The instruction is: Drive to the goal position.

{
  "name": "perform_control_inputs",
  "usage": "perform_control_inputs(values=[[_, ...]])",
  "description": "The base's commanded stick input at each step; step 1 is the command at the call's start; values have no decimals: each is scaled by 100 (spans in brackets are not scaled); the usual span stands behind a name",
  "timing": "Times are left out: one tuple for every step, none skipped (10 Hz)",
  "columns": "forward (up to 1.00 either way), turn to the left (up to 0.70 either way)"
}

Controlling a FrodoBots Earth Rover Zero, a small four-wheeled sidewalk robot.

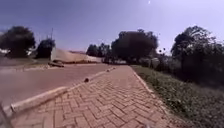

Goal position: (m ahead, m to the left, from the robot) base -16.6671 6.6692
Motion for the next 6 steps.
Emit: perform_control_inputs(values=[[30, 0], [30, 0], [30, 0], [30, 0], [30, 0], [30, 0]])
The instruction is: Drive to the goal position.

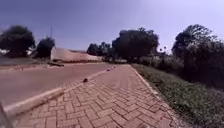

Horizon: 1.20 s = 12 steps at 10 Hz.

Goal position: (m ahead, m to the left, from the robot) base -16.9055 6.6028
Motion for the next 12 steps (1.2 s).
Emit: perform_control_inputs(values=[[30, 0], [30, 0], [30, 0], [30, 0], [30, 0], [30, 0], [30, 0], [30, 0], [30, 0], [30, 0], [30, 0], [30, 0]])
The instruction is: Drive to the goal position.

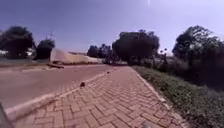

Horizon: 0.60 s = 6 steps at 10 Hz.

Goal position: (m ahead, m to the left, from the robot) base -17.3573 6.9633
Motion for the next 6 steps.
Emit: perform_control_inputs(values=[[30, 0], [30, 0], [30, 0], [30, 0], [30, 0], [30, 0]])
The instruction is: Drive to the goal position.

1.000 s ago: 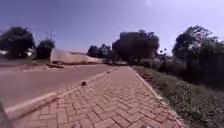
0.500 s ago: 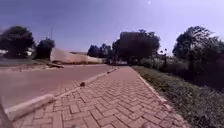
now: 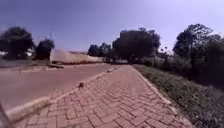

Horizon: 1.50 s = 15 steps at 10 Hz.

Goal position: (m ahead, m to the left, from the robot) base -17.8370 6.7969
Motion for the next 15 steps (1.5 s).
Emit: perform_control_inputs(values=[[30, 0], [30, 0], [30, 0], [30, 0], [30, 0], [30, 0], [30, 0], [30, 0], [30, 0], [30, 0], [30, 0], [30, 0], [30, 0], [30, 0], [30, 0]])
